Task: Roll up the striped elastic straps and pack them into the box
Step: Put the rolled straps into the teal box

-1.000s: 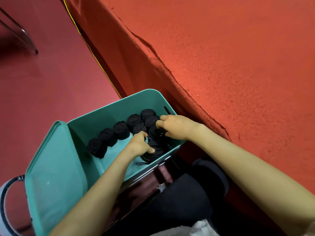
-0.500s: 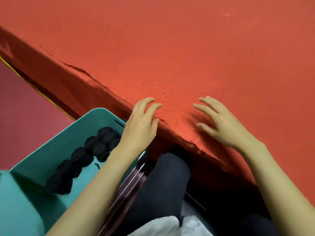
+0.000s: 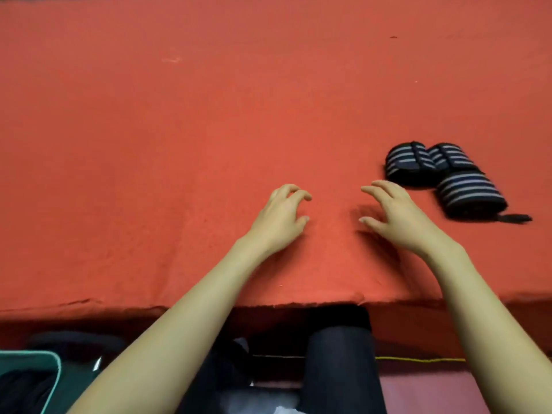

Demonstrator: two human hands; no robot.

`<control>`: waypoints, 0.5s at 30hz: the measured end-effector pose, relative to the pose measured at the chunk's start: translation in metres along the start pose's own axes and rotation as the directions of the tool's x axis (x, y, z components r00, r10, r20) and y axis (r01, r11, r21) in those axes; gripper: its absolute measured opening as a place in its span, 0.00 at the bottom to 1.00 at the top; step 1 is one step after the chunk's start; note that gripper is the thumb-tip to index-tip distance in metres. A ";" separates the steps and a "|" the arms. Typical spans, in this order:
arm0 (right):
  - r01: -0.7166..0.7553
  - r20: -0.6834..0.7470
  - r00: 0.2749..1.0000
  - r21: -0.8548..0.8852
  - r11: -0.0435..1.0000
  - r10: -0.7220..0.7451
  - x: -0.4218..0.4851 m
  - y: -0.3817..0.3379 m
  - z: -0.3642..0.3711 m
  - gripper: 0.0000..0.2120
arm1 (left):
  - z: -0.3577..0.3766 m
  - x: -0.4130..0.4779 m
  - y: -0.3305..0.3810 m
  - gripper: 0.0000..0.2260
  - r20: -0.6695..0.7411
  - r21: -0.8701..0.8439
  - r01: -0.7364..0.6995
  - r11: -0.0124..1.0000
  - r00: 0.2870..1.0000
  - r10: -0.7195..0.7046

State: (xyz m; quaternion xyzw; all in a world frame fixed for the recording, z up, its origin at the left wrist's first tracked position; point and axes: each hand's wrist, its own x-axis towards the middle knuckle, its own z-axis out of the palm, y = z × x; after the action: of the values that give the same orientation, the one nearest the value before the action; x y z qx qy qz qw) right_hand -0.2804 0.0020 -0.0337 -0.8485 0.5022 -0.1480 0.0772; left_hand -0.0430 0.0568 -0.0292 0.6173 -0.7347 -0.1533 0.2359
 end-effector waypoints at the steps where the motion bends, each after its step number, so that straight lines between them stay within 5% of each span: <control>1: -0.027 -0.017 1.000 -0.003 1.000 0.026 -0.003 0.013 -0.005 0.29 | 0.009 0.012 0.008 0.18 0.030 -0.008 -0.013 1.000 0.999 0.013; 8: -0.231 -0.317 0.922 0.009 0.973 0.222 -0.020 0.080 -0.027 0.26 | 0.061 0.081 0.067 0.19 0.141 -0.126 -0.018 0.992 0.989 0.036; 12: -0.472 -0.445 0.768 0.092 0.877 0.460 -0.022 0.100 -0.033 0.27 | 0.080 0.123 0.103 0.24 0.151 -0.360 0.214 0.908 0.974 -0.170; 15: -0.627 -0.368 0.678 0.161 0.762 0.636 -0.019 0.116 -0.037 0.29 | 0.094 0.153 0.120 0.28 0.189 -0.461 0.351 0.815 0.936 -0.296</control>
State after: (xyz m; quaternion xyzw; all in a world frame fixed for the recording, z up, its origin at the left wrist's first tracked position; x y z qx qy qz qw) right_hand -0.3973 -0.0370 -0.0340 -0.5728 0.7668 -0.2883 0.0282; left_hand -0.2126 -0.0766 -0.0224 0.6443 -0.5678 -0.4046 0.3141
